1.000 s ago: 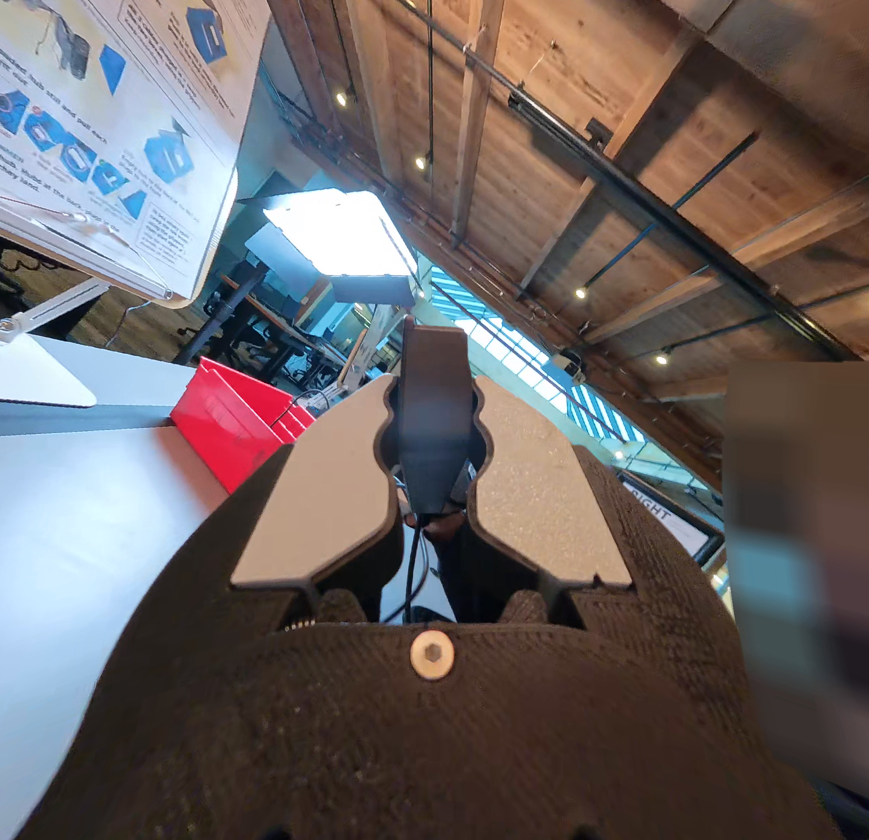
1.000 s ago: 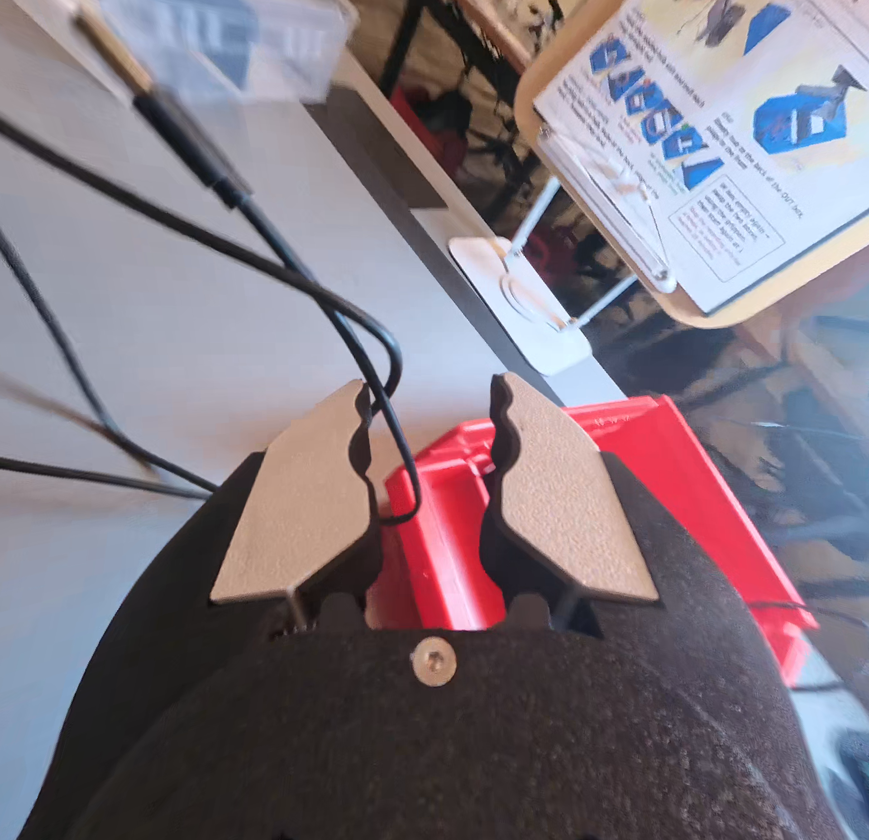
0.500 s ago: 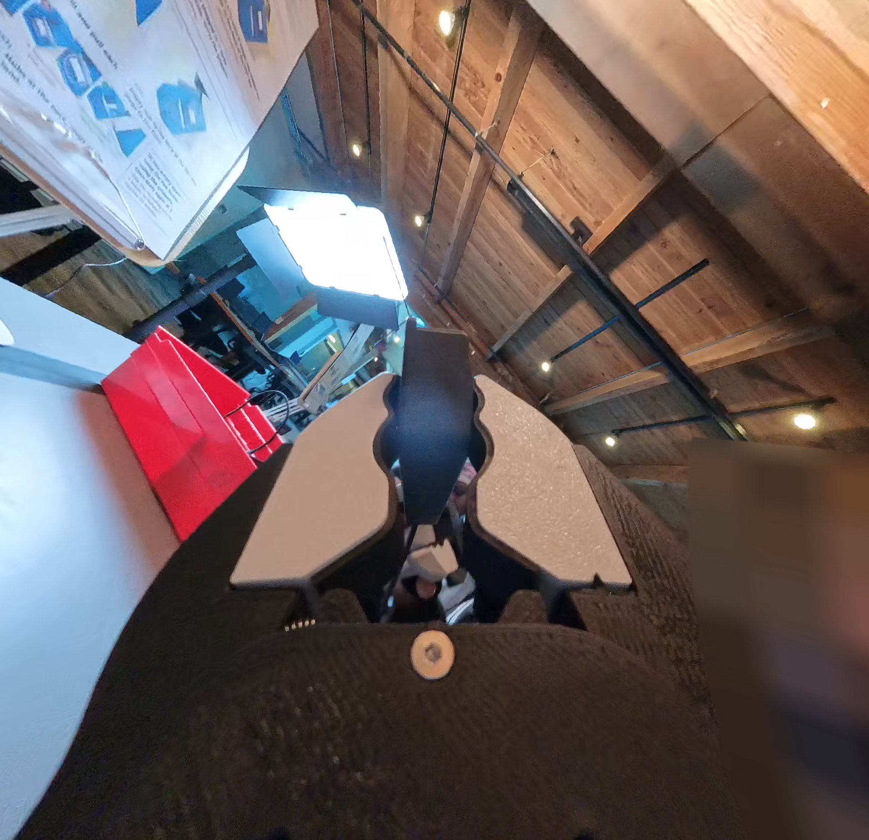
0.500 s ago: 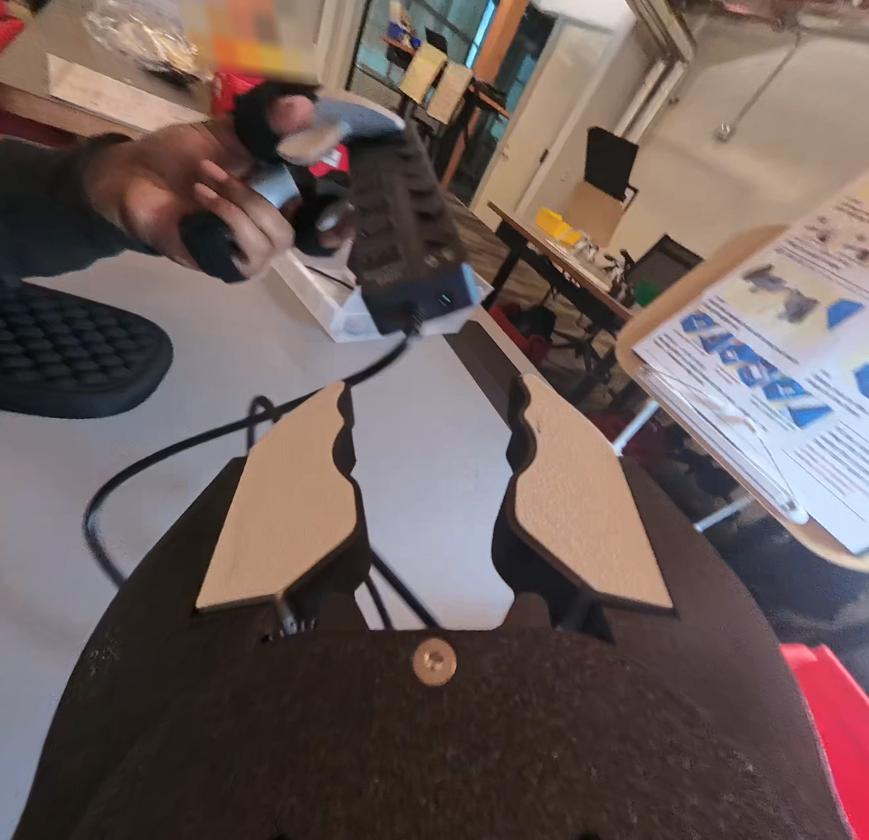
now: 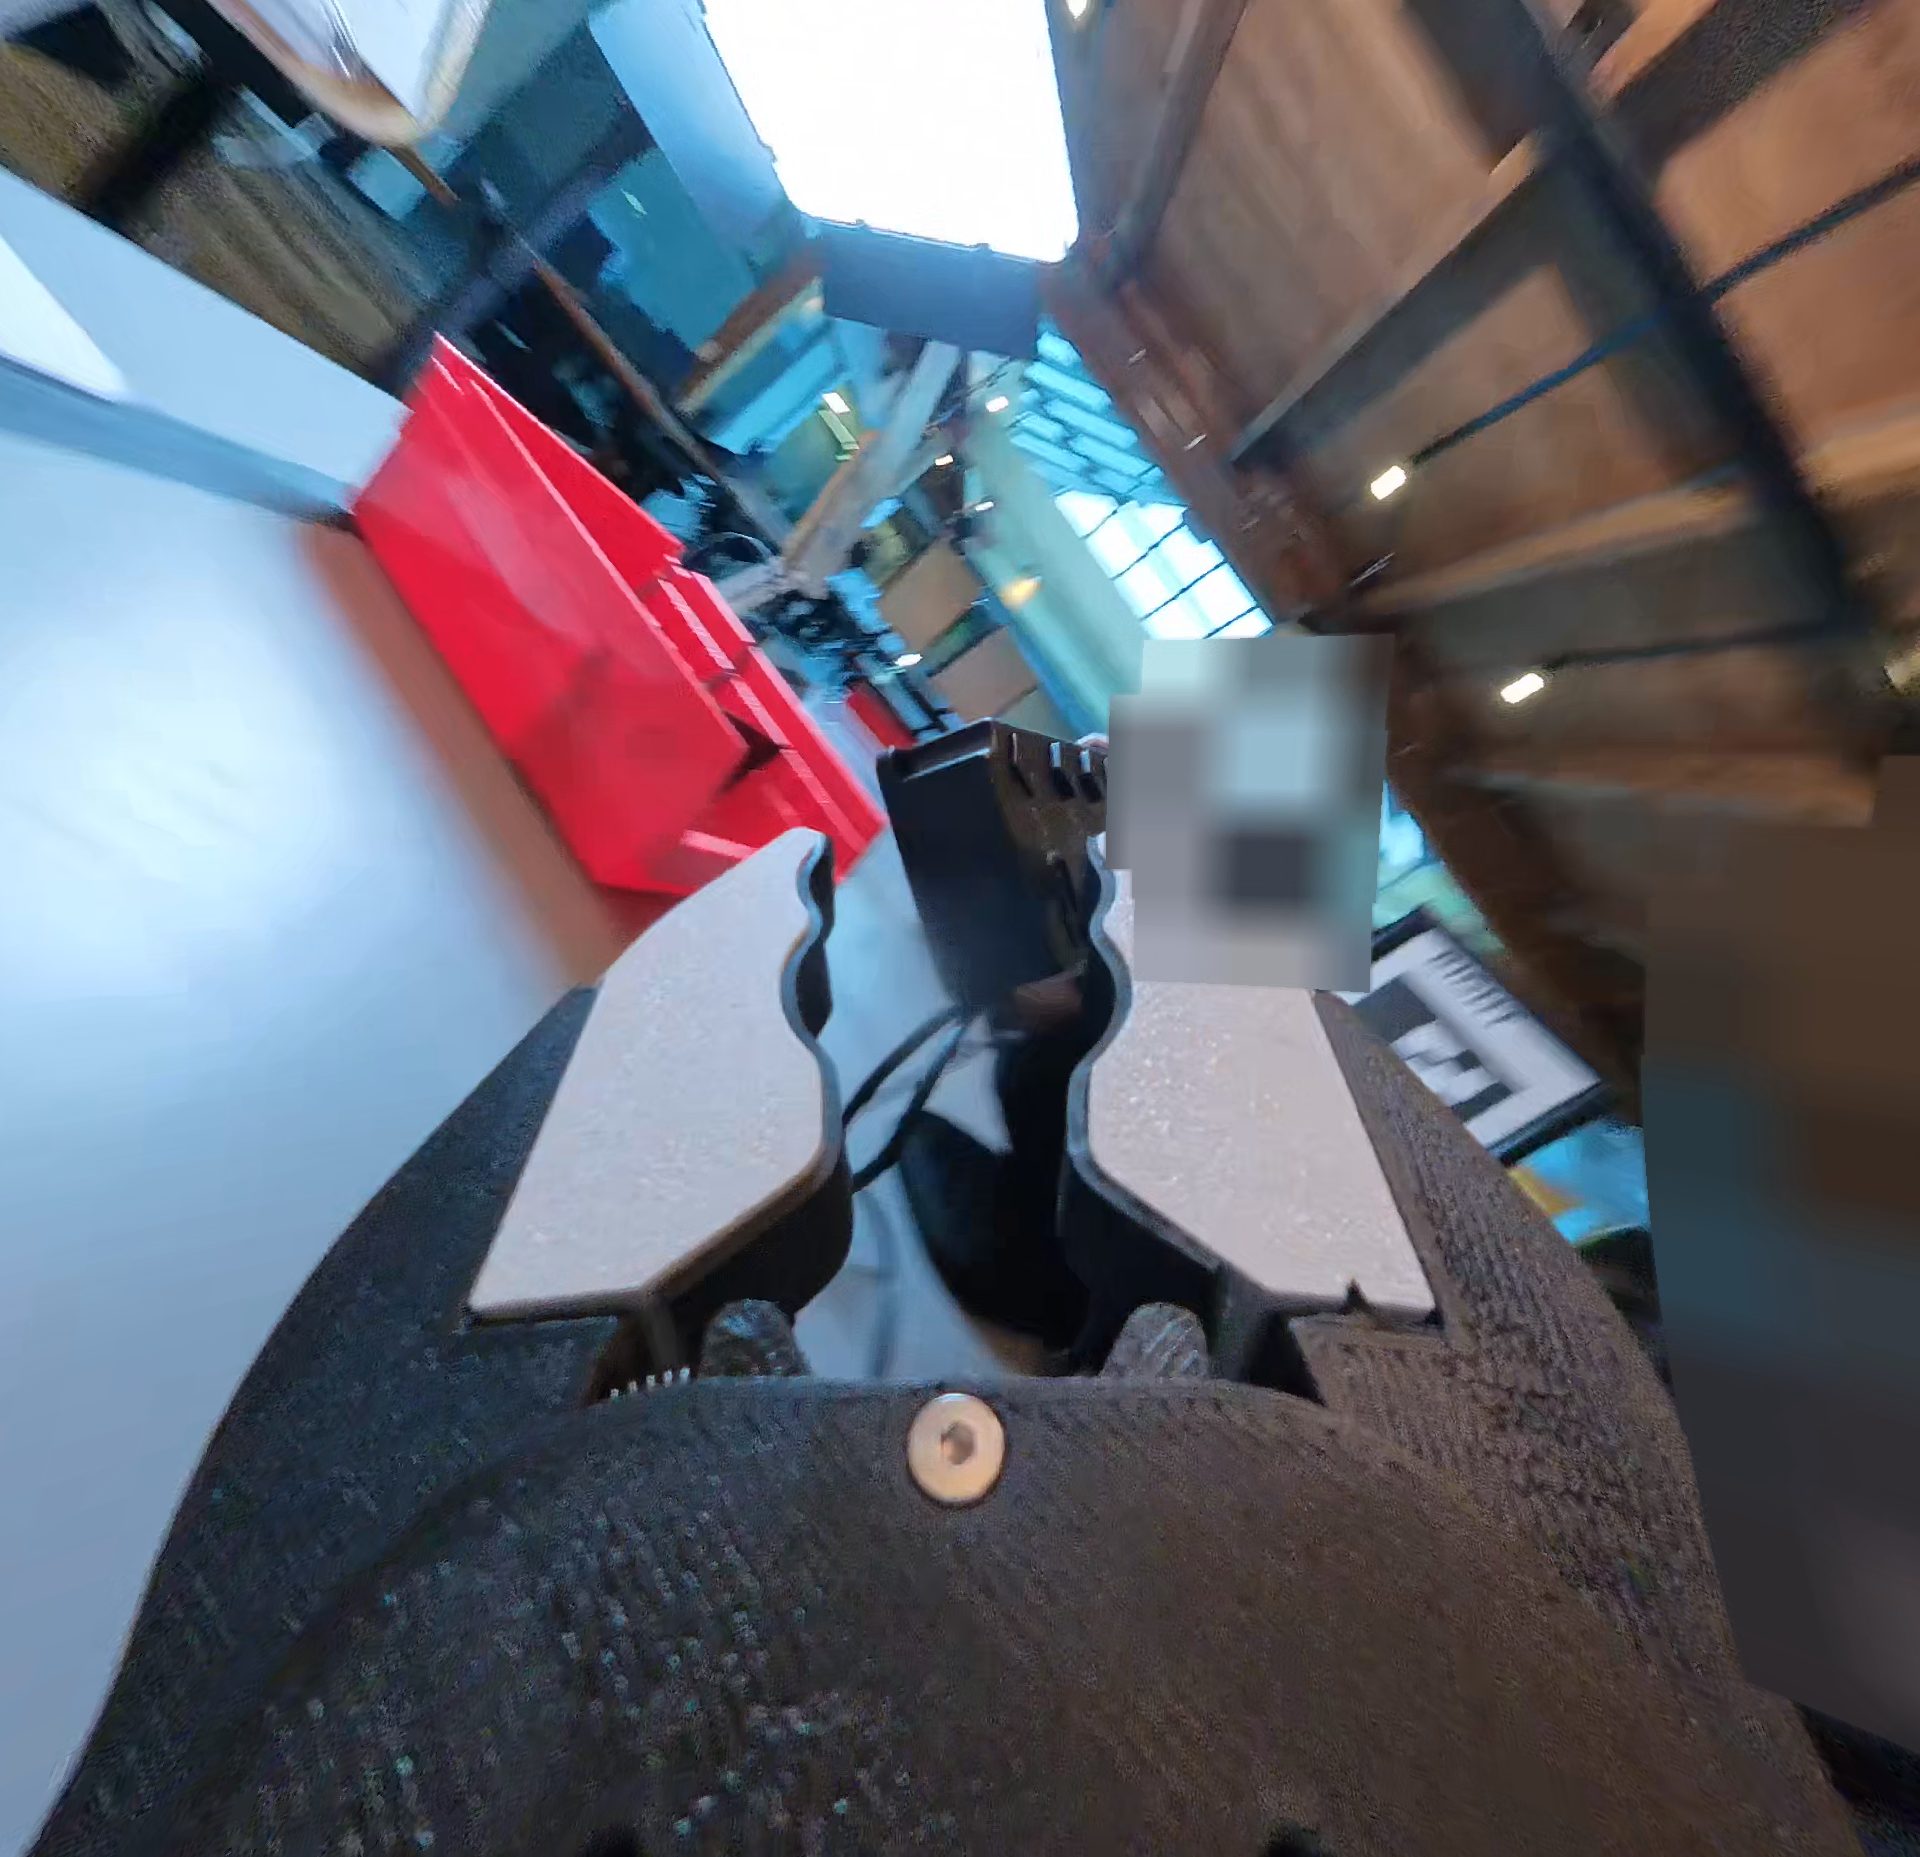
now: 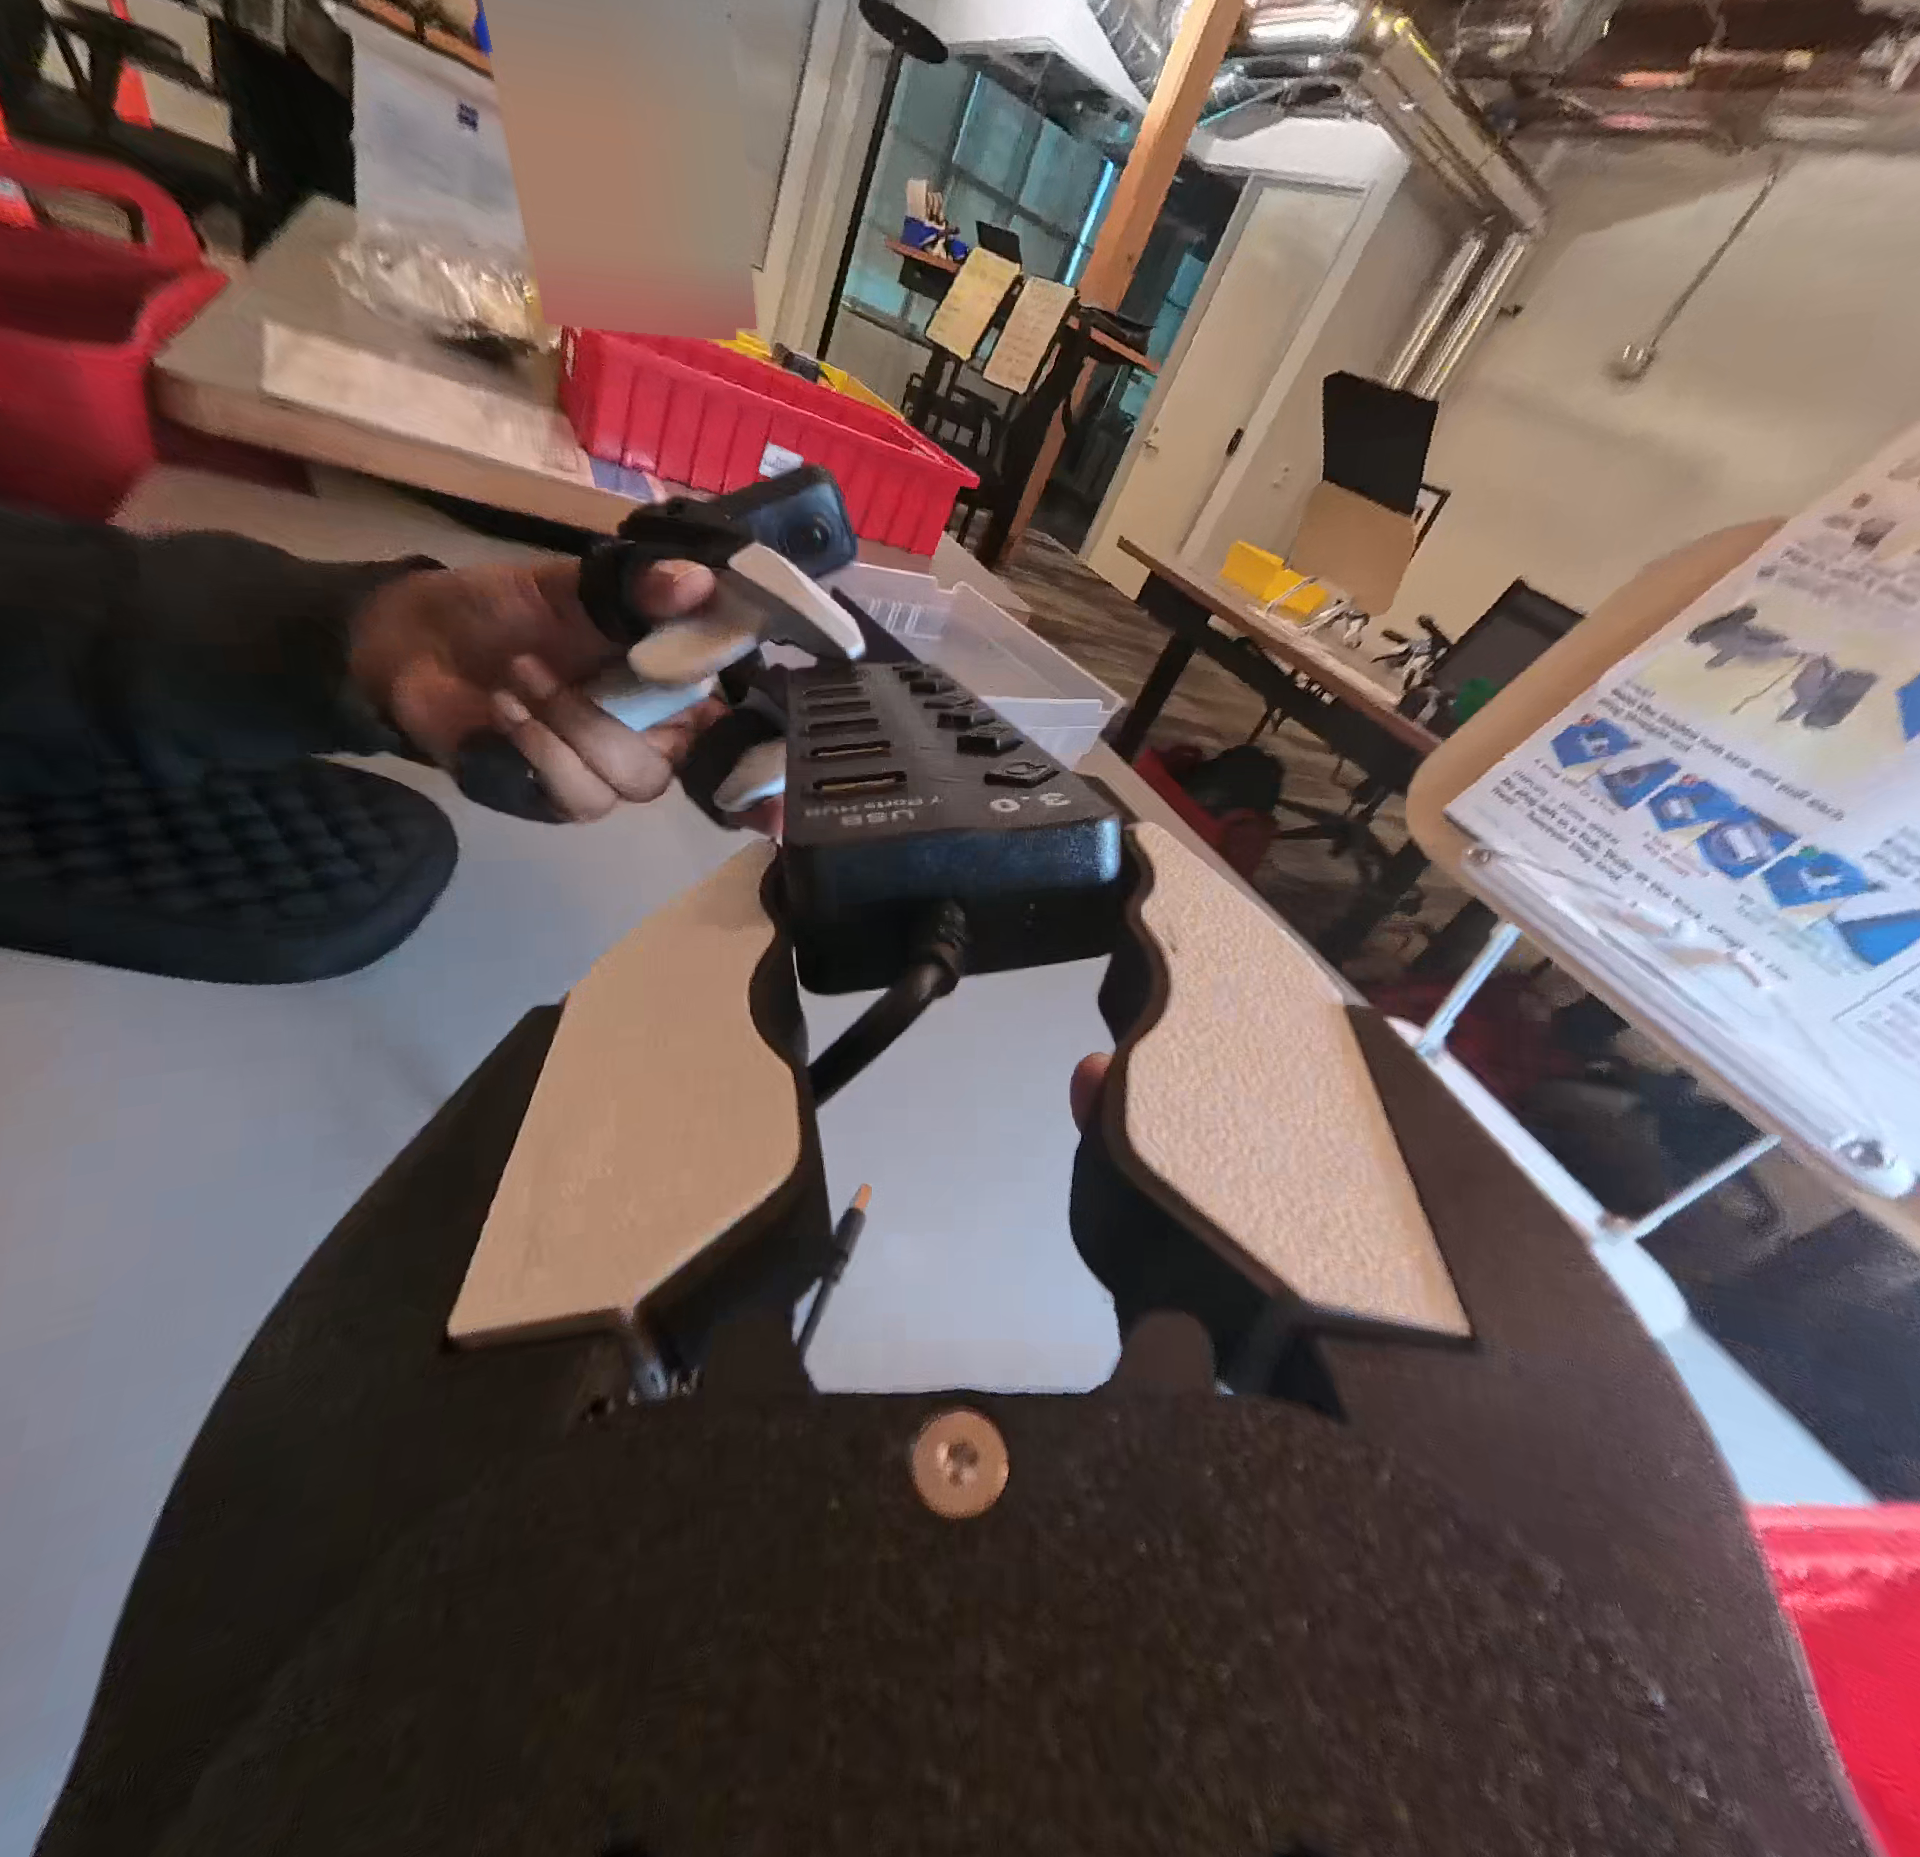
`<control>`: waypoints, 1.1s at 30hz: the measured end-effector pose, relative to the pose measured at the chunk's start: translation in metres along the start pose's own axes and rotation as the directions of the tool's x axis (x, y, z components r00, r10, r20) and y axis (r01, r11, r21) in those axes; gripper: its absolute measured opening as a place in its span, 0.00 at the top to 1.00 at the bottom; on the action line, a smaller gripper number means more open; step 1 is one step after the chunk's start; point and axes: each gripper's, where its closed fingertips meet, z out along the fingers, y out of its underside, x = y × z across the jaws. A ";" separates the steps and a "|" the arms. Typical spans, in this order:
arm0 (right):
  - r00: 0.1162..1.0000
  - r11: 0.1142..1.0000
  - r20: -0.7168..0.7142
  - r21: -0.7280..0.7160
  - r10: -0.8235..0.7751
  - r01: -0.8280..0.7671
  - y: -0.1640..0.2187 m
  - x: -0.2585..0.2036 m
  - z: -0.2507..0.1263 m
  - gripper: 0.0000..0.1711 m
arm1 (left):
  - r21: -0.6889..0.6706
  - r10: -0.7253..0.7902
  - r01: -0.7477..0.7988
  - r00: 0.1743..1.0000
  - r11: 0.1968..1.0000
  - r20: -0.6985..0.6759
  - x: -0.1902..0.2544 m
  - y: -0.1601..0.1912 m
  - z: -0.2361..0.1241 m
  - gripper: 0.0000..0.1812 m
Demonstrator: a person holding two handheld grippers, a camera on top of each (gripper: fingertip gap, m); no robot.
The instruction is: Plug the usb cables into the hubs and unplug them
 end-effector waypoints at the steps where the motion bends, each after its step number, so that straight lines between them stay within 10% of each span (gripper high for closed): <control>1: 0.999 0.999 0.015 -0.009 0.046 -0.046 0.002 0.003 -0.003 0.67 | -0.027 0.104 -0.103 0.994 0.994 0.041 0.000 -0.004 -0.005 0.74; 6: 0.964 0.971 0.114 -0.028 0.240 -0.239 0.017 -0.002 -0.003 0.67 | -0.356 0.716 -0.638 0.682 0.683 0.151 0.005 0.020 0.000 0.64; 13: 0.904 0.946 0.280 -0.083 0.323 -0.313 0.023 -0.037 0.008 0.67 | -0.669 0.889 -0.685 0.451 0.287 -0.080 -0.029 0.096 0.012 0.58; 24: 0.859 0.891 0.295 0.048 0.418 -0.450 0.012 -0.046 0.014 0.58 | -0.511 0.668 -0.633 0.730 0.581 -0.145 -0.005 0.121 0.039 0.62; 33: 0.901 0.942 0.278 -0.062 0.333 -0.329 0.044 -0.075 0.035 0.63 | -0.664 0.818 -0.656 0.564 0.358 -0.116 -0.029 0.138 0.039 0.62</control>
